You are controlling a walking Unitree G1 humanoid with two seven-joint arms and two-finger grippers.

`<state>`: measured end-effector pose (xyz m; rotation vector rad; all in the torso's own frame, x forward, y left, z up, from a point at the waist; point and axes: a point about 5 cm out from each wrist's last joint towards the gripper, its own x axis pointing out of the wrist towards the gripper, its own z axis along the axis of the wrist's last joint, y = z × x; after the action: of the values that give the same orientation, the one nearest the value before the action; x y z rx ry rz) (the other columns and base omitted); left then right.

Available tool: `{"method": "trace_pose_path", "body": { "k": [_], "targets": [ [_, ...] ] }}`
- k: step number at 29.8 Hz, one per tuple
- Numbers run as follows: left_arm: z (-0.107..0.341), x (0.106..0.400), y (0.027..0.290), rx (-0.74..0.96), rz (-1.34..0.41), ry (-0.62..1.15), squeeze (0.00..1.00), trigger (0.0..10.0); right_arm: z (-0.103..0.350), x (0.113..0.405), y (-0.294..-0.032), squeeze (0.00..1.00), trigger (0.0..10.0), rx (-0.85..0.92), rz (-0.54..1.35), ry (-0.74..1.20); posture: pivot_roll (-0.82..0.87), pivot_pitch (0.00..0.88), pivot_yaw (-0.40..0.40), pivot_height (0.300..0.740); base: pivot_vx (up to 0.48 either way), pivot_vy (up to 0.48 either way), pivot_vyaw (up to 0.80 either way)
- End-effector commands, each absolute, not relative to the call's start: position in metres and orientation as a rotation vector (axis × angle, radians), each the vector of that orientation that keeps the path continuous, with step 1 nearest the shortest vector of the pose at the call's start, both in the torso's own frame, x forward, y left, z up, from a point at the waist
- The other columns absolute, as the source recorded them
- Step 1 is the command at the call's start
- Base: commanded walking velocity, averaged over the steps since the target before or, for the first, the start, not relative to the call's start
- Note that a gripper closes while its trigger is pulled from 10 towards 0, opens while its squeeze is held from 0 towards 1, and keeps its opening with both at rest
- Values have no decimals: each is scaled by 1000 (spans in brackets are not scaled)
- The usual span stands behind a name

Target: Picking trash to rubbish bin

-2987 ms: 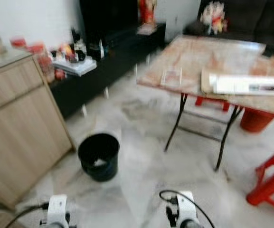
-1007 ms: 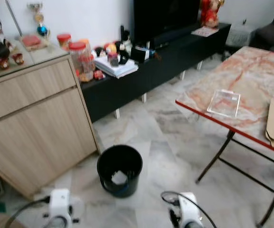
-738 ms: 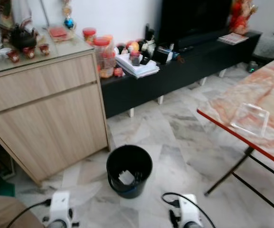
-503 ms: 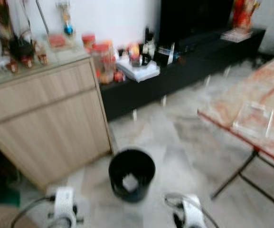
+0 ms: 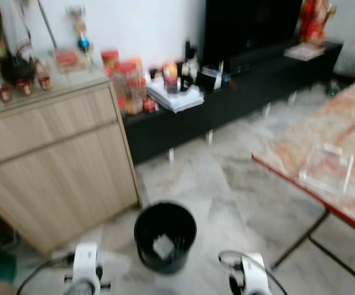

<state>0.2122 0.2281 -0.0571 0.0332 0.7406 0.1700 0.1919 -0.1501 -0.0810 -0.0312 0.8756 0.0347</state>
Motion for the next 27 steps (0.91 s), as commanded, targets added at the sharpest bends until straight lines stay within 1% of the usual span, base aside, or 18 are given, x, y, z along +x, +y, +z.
{"method": "trace_pose_path", "body": {
  "k": [1, 6, 9, 27],
  "targets": [
    [-57, 211, 231, 40, 177, 747, 0, 10000, -79, 196, -146, 0, 10000, -47, 57, 864, 17, 31, 4, 740, 274, 0, 525],
    [-57, 211, 231, 39, 177, 747, 0, 10000, -79, 196, -146, 0, 10000, -47, 53, 861, 17, 31, 4, 740, 364, 0, 745],
    [-57, 211, 231, 40, 177, 746, 0, 10000, -79, 196, -146, 0, 10000, -23, 45, 865, 18, 30, 4, 740, 274, 0, 0],
    [-56, 213, 231, 39, 178, 742, 0, 10000, -79, 196, -145, 0, 10000, -27, 54, 866, 18, 28, 4, 740, 286, 0, 0]
  ]
}}
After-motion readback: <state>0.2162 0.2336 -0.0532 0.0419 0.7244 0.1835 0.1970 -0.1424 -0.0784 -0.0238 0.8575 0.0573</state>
